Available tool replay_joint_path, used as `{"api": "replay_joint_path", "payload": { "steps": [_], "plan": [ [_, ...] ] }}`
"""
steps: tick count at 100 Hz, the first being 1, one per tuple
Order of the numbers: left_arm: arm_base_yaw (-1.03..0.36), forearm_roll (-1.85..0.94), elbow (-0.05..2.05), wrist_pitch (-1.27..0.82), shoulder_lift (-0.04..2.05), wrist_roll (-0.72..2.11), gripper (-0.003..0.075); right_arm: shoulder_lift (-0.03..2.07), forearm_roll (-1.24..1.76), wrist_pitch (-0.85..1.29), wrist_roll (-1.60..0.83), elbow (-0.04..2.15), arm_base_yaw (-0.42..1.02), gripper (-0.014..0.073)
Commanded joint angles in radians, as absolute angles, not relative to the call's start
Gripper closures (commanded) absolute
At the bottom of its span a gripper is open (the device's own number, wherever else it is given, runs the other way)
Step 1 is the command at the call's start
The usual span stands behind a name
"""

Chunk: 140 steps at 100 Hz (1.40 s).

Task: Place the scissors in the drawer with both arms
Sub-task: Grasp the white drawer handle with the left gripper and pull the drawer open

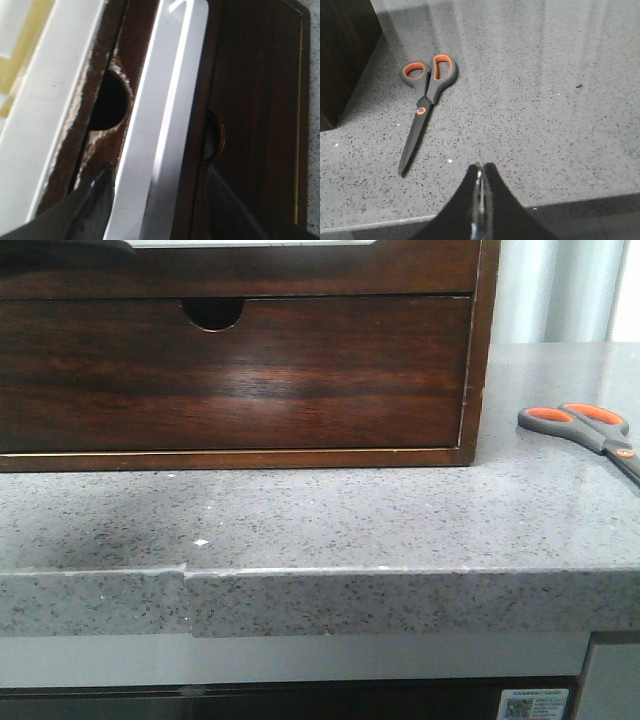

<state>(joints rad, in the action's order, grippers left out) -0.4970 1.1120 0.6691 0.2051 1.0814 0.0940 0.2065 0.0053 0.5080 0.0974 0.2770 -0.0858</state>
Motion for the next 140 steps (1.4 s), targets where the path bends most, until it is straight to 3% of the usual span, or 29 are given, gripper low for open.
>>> {"api": "replay_joint_path", "payload": {
  "steps": [1,11,18,39,103,140],
  "plan": [
    [-0.505,1.118,0.715,0.251,1.09,0.09,0.0335,0.225,0.0,0.438,0.09,0.312,-0.091,0.0655],
    [-0.505,1.142,0.72,0.251,1.102,0.09,0.0339,0.225,0.0,0.438,0.09,0.312,-0.091,0.0655],
    [-0.505,1.157,0.72,0.251,1.106,0.09,0.0386,0.225,0.0,0.438,0.09,0.312,-0.091,0.0655],
    [-0.505,1.176,0.72,0.251,1.106,0.09,0.0738,0.225,0.0,0.438,0.09,0.312,-0.091,0.0655],
    [-0.563,1.183,0.71,0.228,1.044,0.086,0.0742,0.225,0.0,0.442,0.09,0.312,-0.091,0.0655],
    [-0.645,1.183,0.564,0.201,0.889,0.082,0.0742,0.225,0.0,0.442,0.09,0.312,-0.091,0.0655]
  ]
}}
